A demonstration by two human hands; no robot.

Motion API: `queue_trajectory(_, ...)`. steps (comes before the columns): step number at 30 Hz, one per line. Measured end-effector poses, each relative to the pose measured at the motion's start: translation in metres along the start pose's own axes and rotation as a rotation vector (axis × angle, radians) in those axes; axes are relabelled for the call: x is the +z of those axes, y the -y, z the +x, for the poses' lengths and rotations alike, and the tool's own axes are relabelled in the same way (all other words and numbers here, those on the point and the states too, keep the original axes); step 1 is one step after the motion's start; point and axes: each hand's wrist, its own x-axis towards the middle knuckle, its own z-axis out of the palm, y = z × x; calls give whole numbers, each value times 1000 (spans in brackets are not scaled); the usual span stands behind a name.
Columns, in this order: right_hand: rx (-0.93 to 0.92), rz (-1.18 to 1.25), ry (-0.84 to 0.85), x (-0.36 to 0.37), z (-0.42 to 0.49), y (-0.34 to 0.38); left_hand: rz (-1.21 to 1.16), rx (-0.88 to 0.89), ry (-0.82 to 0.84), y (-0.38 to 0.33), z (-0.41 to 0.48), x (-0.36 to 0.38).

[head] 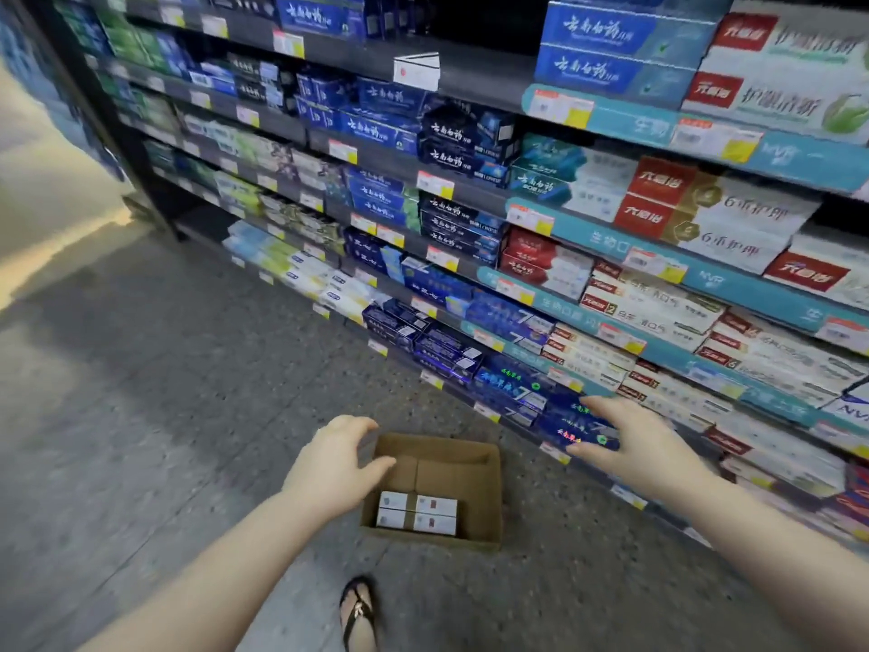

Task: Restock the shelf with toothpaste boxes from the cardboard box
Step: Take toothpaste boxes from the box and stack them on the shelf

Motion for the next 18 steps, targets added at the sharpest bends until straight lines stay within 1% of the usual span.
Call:
queue_trajectory(5,75,33,72,48,65,56,48,-13,107,84,61,-17)
queue_trajectory(9,122,75,127,86,102,82,83,-24,190,123,106,-12)
queue_trajectory(13,152,19,226,126,137,80,69,-11,282,145,143,20)
queue_trajectory(18,222,29,386,190,198,60,19,-65,351,174,184,85)
